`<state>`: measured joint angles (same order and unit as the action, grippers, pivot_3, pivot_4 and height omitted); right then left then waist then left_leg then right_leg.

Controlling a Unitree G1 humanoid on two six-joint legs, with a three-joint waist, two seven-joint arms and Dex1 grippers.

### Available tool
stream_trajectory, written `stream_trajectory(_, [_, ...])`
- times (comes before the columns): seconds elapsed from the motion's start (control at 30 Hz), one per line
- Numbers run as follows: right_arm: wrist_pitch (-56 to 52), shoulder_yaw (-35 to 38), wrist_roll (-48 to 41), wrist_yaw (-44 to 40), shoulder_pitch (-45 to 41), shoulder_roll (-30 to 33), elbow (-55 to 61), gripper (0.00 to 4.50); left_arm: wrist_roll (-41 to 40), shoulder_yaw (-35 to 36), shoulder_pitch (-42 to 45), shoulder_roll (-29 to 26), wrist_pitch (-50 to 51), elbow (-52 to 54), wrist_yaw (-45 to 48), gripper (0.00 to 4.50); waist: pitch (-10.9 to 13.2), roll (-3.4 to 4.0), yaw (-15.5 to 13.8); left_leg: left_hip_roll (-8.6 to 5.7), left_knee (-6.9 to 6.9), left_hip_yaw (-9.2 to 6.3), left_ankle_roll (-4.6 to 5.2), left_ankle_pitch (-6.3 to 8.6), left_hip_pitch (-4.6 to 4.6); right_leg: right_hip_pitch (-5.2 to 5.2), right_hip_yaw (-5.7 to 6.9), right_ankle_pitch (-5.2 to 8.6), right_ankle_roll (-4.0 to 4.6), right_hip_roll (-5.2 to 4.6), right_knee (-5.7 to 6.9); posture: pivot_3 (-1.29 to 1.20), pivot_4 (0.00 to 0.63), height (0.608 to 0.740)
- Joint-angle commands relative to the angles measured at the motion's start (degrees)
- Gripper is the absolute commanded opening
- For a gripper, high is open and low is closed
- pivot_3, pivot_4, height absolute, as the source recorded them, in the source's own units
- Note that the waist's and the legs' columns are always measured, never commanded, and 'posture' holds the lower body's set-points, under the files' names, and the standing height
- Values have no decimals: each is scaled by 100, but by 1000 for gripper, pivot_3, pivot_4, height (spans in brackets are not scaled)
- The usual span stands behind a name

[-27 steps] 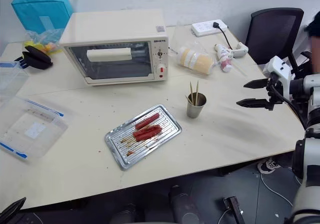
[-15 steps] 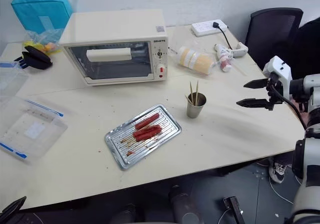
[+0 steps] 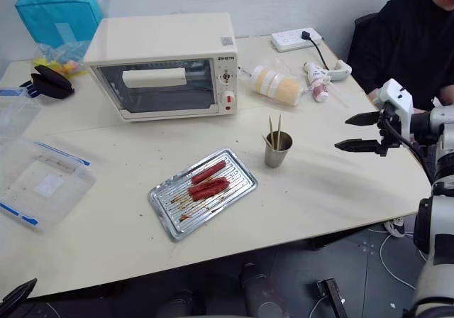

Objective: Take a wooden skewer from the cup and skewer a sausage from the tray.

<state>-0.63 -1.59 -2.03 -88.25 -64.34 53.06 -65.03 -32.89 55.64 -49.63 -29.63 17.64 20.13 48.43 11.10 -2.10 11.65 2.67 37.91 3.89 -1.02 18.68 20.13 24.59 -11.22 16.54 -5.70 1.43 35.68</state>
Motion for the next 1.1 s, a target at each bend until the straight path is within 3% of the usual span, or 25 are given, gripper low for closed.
stream_trajectory(0.03, [-475,349,-378,-110,-69,0,433,4500,-786,280,-69,-231,450,692,131,4460,1,-1,0,0,2,0,0,0,1,1,-1,0,0,0,3,0,150,740])
stream_trajectory(0.23, [-2383,765,-1071,526,424,-102,2326,4500,-3038,1132,-261,-1176,1584,2092,197,4460,10,-23,-11,1,11,-13,-2,1,4,8,6,8,-10,0,29,0,150,740])
stream_trajectory(0.37, [-3811,1066,-1577,1385,1052,-379,3994,4500,-4266,1287,278,-2112,1918,2501,-369,4460,11,-18,-42,3,19,-32,-5,3,7,9,21,7,-11,1,40,0,150,740])
stream_trajectory(0.47, [-4701,1242,-1894,2225,1414,-784,5104,4500,-4550,663,1251,-2952,1895,2581,-992,4460,14,-13,-49,1,23,-38,-5,2,8,12,29,-4,-35,4,54,0,150,740])
stream_trajectory(0.57, [-5075,1265,-1941,3044,1671,-1226,5732,4500,-4325,-599,2534,-3506,1747,2363,-1598,4460,15,-11,-51,-11,26,-48,-10,0,9,14,38,-16,-57,8,71,0,150,740])
stream_trajectory(0.73, [-5158,1179,-1901,3913,1855,-1678,6123,4500,-3934,-2384,4335,-3561,1743,2117,-2064,4460,16,-11,-38,-26,17,-52,-15,1,22,41,46,-27,-76,11,83,0,150,740])
stream_trajectory(0.83, [-5069,1060,-1830,4219,1900,-1796,6123,3867,-3595,-3003,4908,-3459,1791,2065,-2033,4500,15,-11,-44,-26,17,-52,-31,-7,61,87,48,-27,-76,10,99,0,150,740])
stream_trajectory(1.07, [-4973,905,-1886,4480,1923,-1956,6068,1598,-3315,-3496,5541,-3173,1965,1939,-1991,4500,15,-11,-58,-23,24,-52,-55,-22,109,125,73,-24,-71,8,120,0,150,740])
stream_trajectory(1.1, [-4943,880,-1873,4512,1927,-1977,6054,1598,-3291,-3518,5595,-3133,1990,1936,-1989,4500,15,-11,-58,-24,26,-52,-54,-23,108,123,73,-24,-71,8,122,0,150,740])
